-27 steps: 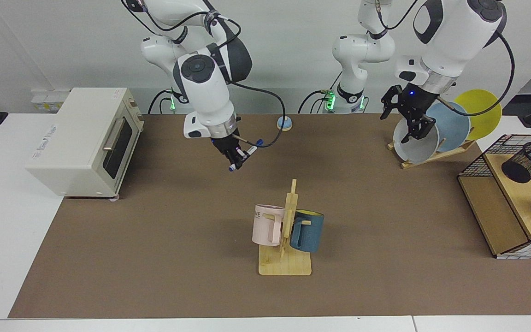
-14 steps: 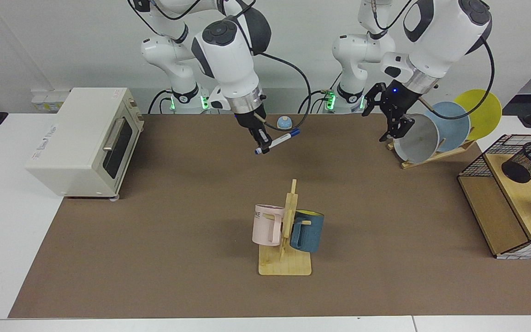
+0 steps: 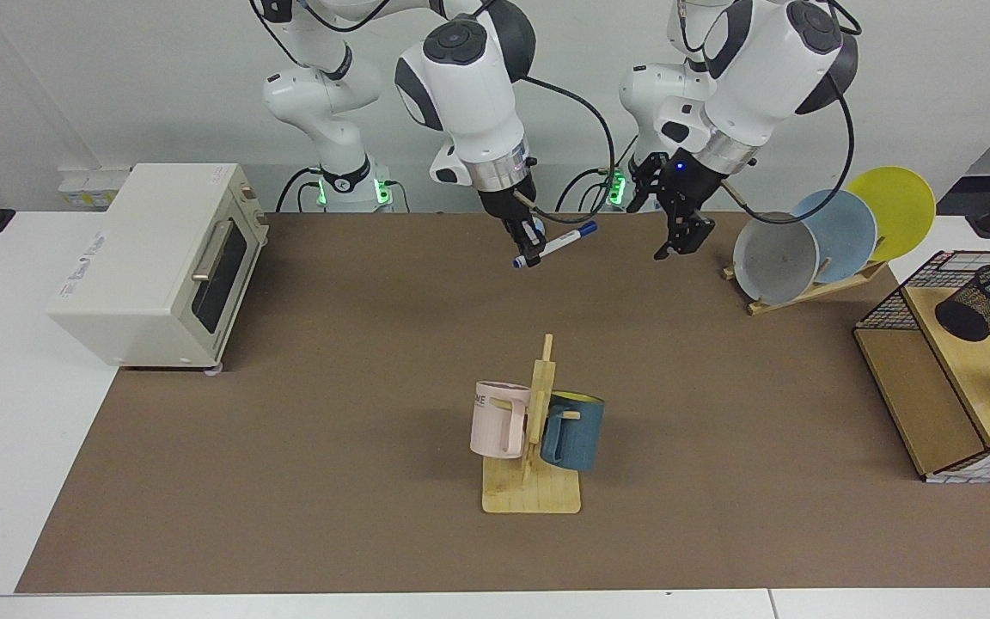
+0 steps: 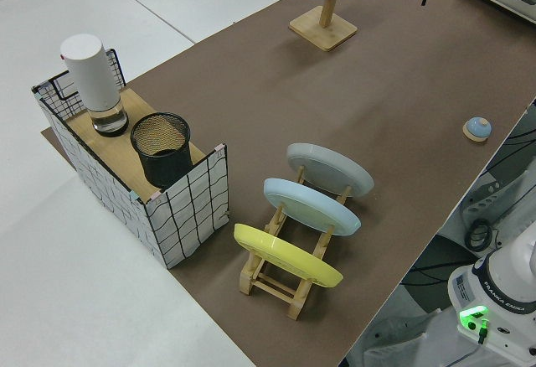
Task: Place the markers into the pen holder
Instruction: 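Carry the marker to the middle while the left gripper reaches toward it, then close the left gripper on the marker while the right gripper holds it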
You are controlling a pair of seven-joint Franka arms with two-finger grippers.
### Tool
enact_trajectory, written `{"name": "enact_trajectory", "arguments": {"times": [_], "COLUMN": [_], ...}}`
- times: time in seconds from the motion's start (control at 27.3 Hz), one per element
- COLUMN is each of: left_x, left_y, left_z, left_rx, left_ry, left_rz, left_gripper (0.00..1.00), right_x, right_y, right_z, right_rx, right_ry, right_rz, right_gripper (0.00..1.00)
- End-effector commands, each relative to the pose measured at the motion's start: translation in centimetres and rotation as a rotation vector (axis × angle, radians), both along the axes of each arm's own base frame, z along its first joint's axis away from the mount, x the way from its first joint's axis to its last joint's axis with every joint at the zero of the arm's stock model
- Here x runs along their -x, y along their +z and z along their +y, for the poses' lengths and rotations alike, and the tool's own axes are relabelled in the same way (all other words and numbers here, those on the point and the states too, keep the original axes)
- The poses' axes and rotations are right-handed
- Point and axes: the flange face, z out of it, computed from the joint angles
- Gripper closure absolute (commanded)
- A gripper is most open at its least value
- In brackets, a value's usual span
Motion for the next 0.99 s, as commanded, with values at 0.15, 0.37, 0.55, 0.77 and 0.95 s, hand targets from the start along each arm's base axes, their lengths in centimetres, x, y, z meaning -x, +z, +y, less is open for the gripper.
{"name": "enact_trajectory", "arguments": {"times": [0.15,0.37,0.55,0.77,0.95], "left_x": [1.8,2.1,2.2,2.2,2.3], "left_y": [-1.2,-1.3,-1.3,-1.4,-1.4], "left_z": [-2.1,-3.0,-3.4,-3.5,-3.6], "left_rx": [0.03,0.031,0.031,0.03,0.029], "left_ry": [0.065,0.058,0.05,0.049,0.048], "left_rz": [0.022,0.019,0.017,0.018,0.02], "left_gripper": [0.0,0.01,0.1,0.16,0.22], "right_x": [0.1,0.3,0.4,0.6,0.5], "right_y": [0.1,0.1,-0.6,-0.8,-1.0], "right_z": [1.9,2.1,2.2,2.3,2.3], "right_rx": [-0.063,-0.063,-0.051,-0.075,-0.097], "right_ry": [-0.071,-0.065,-0.063,-0.071,-0.08], "right_rz": [-0.01,-0.01,-0.001,0.026,0.048], "right_gripper": [1.0,1.0,1.0,1.0,1.0]}}
